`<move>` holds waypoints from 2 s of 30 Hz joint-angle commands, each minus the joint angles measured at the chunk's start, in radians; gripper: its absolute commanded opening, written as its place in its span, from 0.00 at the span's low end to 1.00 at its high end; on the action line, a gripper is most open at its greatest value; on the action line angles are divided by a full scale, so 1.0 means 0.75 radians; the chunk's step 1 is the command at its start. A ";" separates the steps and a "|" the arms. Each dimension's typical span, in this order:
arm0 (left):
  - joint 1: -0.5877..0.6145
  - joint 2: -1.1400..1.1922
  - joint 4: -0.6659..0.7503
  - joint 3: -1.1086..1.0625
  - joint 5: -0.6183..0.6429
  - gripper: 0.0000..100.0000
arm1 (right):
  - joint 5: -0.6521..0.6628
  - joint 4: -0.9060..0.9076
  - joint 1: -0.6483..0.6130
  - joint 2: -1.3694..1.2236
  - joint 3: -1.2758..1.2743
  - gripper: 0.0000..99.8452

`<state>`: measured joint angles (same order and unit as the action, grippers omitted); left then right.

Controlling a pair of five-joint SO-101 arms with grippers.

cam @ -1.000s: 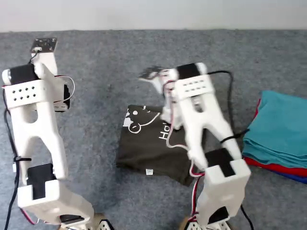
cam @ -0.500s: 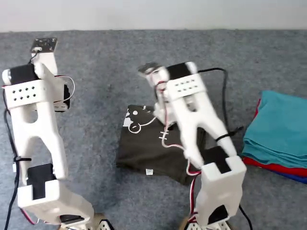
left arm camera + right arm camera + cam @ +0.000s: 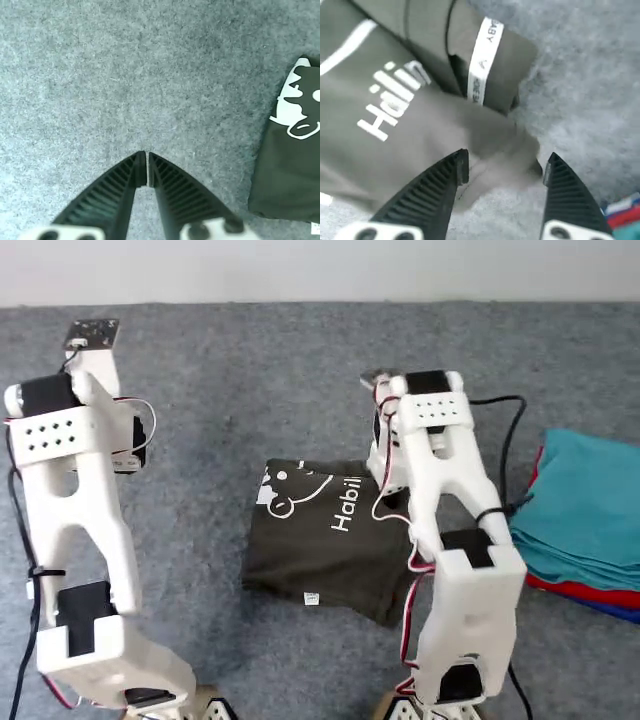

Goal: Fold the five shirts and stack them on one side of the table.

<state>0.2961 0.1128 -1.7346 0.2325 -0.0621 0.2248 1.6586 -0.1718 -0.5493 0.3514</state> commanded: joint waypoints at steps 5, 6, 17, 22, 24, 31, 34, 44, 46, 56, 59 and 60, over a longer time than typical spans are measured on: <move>0.006 -0.051 -0.023 0.005 0.004 0.01 | -0.006 0.050 0.015 -0.038 0.141 0.03; 0.006 -0.051 -0.023 0.005 0.004 0.01 | -0.006 0.062 0.017 -0.030 0.180 0.00; 0.006 -0.051 -0.023 0.005 0.004 0.01 | 0.200 0.044 0.003 -0.036 0.511 0.01; 0.004 -0.051 -0.023 0.005 0.004 0.01 | 0.268 -0.081 0.036 -0.150 0.511 0.01; 0.006 -0.057 -0.023 0.005 0.004 0.01 | 0.268 -0.085 0.050 -0.165 0.511 0.01; 0.002 -0.063 -0.023 0.005 0.004 0.01 | 0.260 0.097 0.081 -0.130 0.595 0.12; 0.008 -0.065 -0.023 0.005 0.004 0.01 | 0.258 0.181 0.036 -0.093 0.724 0.22; 0.008 -0.065 -0.023 0.007 0.004 0.01 | 0.266 0.122 -0.281 -0.161 0.849 0.01; 0.008 -0.065 -0.023 0.007 0.004 0.01 | 0.266 0.079 -0.328 -0.240 0.855 0.02; 0.102 -0.068 -0.025 0.013 0.000 0.01 | 0.266 -0.095 -0.496 -0.431 0.855 0.01; 0.110 -0.068 -0.025 0.013 0.000 0.01 | 0.266 -0.210 -0.527 -0.476 0.855 0.01; 0.106 -0.068 -0.025 0.013 0.004 0.01 | 0.268 -0.261 -0.537 -0.490 0.855 0.01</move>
<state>0.3713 0.1128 -1.7346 0.2325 -0.0621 0.4135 1.5451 -0.5493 -0.9206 0.9544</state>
